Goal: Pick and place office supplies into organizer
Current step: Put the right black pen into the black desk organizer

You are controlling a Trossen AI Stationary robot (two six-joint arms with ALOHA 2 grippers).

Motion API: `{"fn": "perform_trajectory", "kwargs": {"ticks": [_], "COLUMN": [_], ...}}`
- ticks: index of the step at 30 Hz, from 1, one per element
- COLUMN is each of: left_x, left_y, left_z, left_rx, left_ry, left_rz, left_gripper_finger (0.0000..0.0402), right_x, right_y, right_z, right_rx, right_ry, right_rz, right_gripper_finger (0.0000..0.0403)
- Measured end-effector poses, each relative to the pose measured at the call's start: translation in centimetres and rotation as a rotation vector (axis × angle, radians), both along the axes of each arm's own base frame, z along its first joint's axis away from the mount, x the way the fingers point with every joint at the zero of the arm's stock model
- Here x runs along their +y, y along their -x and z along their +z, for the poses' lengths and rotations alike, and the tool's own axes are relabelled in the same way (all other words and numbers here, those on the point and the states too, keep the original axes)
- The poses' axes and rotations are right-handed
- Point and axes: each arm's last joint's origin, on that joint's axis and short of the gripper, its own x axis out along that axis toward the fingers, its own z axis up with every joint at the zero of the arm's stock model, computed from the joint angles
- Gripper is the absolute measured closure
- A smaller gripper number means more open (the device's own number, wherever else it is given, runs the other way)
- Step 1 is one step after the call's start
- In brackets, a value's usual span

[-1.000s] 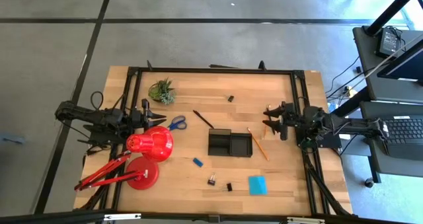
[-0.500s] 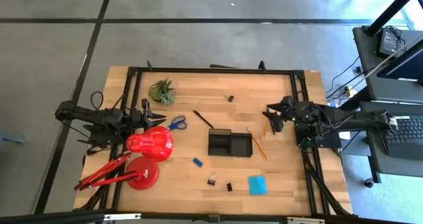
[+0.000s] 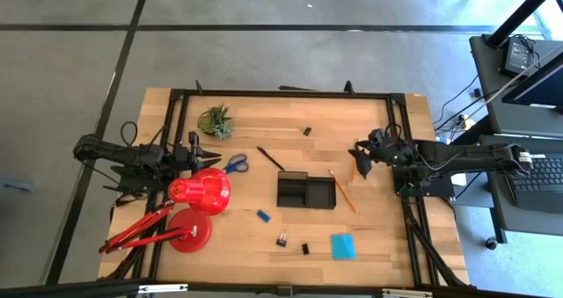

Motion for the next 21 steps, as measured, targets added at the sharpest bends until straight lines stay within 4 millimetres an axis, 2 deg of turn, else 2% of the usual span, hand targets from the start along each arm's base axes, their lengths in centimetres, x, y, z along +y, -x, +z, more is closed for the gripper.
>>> {"fn": "perform_trajectory", "kwargs": {"ticks": [6, 12, 16, 21], "left_x": [0.0, 0.0, 0.0, 0.1], "left_y": [0.0, 0.0, 0.0, 0.0], "left_z": [0.0, 0.0, 0.0, 0.0], "left_rx": [-0.008, -0.009, -0.008, -0.008], "left_ry": [0.049, 0.052, 0.045, 0.046], "left_rz": [-0.003, -0.001, 0.014, 0.03], "left_gripper_finger": [0.0348, 0.0314, 0.0295, 0.0286], "right_x": [-0.1, -0.7, -1.1, -1.6], "right_y": [-0.6, -1.6, -2.3, -3.3], "right_z": [0.1, 0.7, 0.3, -0.8], "right_rx": [0.086, 0.277, 0.392, 0.502], "right_ry": [-0.042, -0.097, -0.153, -0.184], "right_rz": [-0.035, -0.115, -0.166, -0.136], "right_gripper_finger": [0.0157, 0.0173, 0.0181, 0.0183]}}
